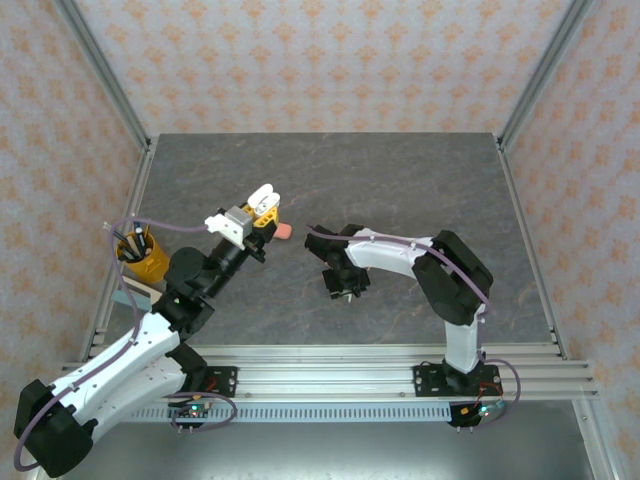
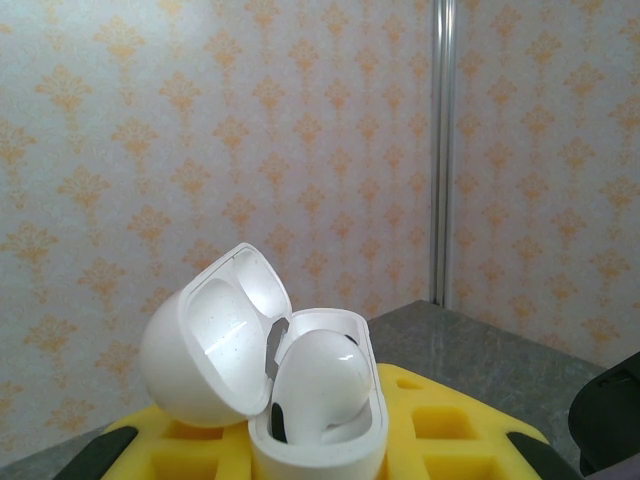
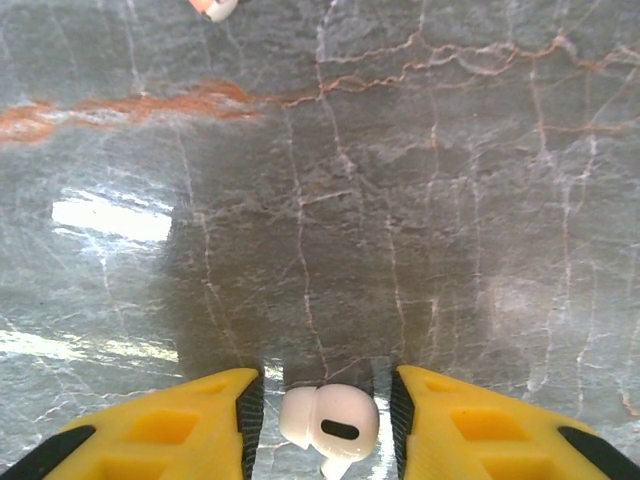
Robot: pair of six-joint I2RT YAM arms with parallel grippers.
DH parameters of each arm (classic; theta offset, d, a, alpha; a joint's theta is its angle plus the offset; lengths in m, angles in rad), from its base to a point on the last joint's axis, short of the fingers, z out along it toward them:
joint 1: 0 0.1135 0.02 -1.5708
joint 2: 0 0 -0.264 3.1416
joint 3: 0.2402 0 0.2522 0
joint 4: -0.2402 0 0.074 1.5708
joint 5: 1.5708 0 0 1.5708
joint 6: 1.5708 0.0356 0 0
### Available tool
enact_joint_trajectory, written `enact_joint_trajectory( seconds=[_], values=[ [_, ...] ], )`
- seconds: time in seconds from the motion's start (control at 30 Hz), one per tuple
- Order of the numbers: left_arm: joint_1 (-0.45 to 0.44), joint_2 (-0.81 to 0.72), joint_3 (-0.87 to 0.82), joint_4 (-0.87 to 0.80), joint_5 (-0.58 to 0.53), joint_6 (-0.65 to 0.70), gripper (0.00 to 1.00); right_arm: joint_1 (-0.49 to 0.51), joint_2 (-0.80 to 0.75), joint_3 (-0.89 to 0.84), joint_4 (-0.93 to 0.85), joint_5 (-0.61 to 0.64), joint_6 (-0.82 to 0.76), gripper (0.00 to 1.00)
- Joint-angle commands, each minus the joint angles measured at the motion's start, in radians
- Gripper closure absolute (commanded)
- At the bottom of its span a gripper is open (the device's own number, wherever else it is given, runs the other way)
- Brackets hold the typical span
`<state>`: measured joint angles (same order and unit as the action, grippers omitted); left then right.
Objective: Insert wireless bluetooth earbuds into charging case
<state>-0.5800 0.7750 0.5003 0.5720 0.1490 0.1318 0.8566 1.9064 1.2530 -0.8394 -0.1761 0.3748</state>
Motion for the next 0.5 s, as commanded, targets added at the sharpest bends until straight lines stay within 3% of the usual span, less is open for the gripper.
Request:
enact_joint_trajectory(
  seconds=[0.0,0.47],
  values=[
    [0.007,0.0,0.018,0.027,-0.006,0.0,1.0,-0.004,0.023,-0.051,-0.023,0.009,0.011,0.62],
    [0.007,0.004,0.024,0.026,-0.004,0.0,1.0,-0.004,-0.012,-0.066,-0.027,0.017,0.014,0.72]
  ],
)
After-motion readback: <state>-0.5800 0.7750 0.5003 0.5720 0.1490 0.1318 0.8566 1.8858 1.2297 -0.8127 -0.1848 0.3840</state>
